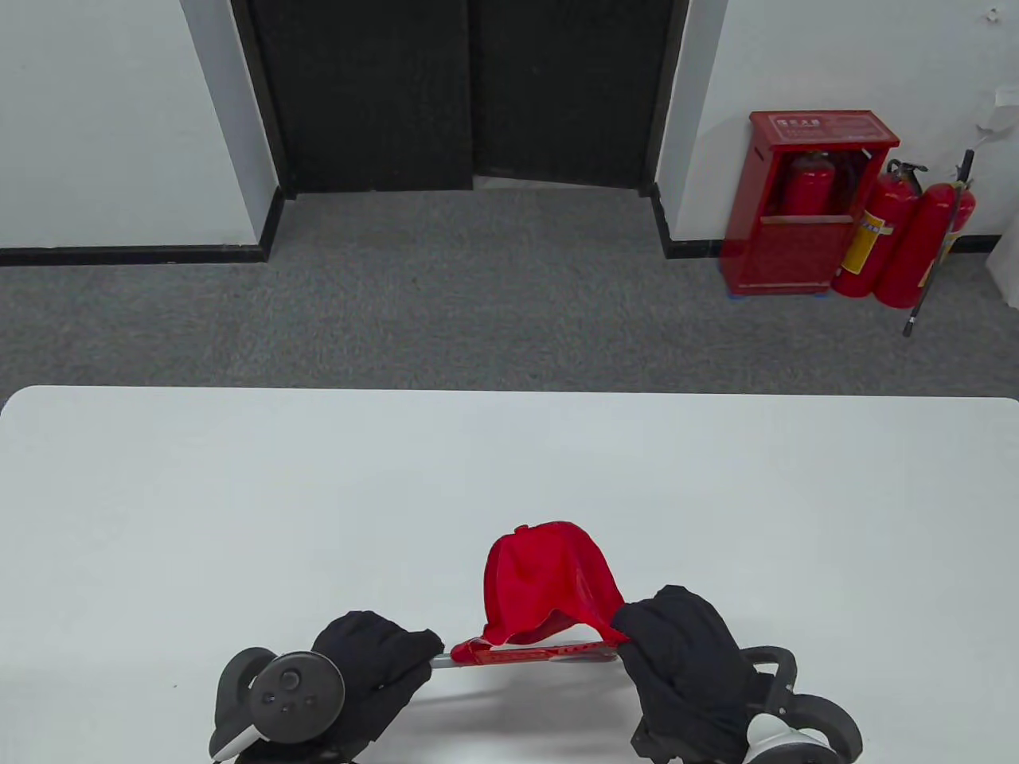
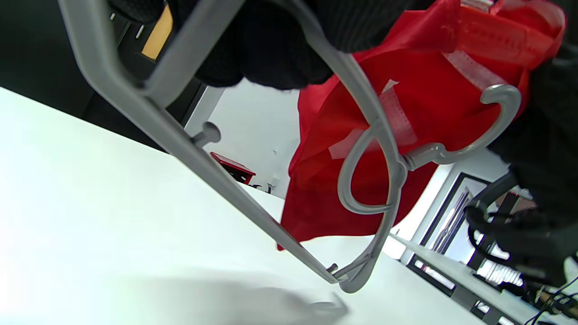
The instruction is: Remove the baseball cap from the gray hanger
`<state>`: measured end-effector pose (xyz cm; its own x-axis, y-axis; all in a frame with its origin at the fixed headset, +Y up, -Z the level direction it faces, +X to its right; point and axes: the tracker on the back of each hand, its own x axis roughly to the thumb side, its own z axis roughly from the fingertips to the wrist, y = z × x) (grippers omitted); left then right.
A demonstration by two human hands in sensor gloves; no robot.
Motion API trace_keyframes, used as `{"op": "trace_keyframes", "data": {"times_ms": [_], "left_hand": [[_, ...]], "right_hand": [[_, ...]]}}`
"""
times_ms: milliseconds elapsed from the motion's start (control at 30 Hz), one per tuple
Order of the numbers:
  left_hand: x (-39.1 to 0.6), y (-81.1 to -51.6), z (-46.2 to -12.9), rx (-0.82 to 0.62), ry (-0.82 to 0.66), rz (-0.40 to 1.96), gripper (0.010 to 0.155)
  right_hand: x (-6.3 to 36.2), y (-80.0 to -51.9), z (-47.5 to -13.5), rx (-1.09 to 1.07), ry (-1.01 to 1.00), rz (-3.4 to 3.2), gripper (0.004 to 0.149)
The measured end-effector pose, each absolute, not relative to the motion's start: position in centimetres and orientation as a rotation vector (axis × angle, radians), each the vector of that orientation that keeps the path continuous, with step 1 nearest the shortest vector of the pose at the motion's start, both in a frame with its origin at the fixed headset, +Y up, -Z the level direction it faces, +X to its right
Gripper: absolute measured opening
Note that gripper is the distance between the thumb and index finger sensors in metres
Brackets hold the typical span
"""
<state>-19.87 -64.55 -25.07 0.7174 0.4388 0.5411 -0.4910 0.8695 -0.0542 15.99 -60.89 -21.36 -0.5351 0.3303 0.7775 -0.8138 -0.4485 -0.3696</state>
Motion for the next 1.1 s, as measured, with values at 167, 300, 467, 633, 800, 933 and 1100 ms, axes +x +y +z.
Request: {"op": "trace_keyframes", "data": {"times_ms": [167,300,467,633,800,933,1100], "left_hand": [[-19.6,-64.6,-24.9,0.087,-0.599,0.501,0.042],[-19.8,-64.5,-24.9,0.079,-0.609,0.514,0.042],[-20.2,-64.3,-25.0,0.075,-0.612,0.528,0.042],[-21.2,-64.0,-25.3,0.094,-0.592,0.546,0.042],[-22.6,-63.9,-25.8,0.123,-0.531,0.551,0.042],[-23.8,-64.0,-26.2,0.149,-0.459,0.552,0.042],[-25.3,-64.0,-26.7,0.197,-0.374,0.579,0.042]], "right_hand": [[16.8,-60.7,-21.5,0.626,-1.013,2.029,0.036],[19.4,-61.2,-22.6,0.379,-0.965,1.949,0.036],[22.3,-62.2,-23.6,0.172,-0.881,1.789,0.036],[24.3,-63.4,-24.5,0.061,-0.834,1.7,0.036],[26.0,-64.1,-24.7,-0.007,-0.822,1.619,0.036],[27.6,-65.6,-25.3,-0.077,-0.769,1.49,0.037],[29.4,-67.4,-25.9,-0.17,-0.698,1.383,0.037]]}}
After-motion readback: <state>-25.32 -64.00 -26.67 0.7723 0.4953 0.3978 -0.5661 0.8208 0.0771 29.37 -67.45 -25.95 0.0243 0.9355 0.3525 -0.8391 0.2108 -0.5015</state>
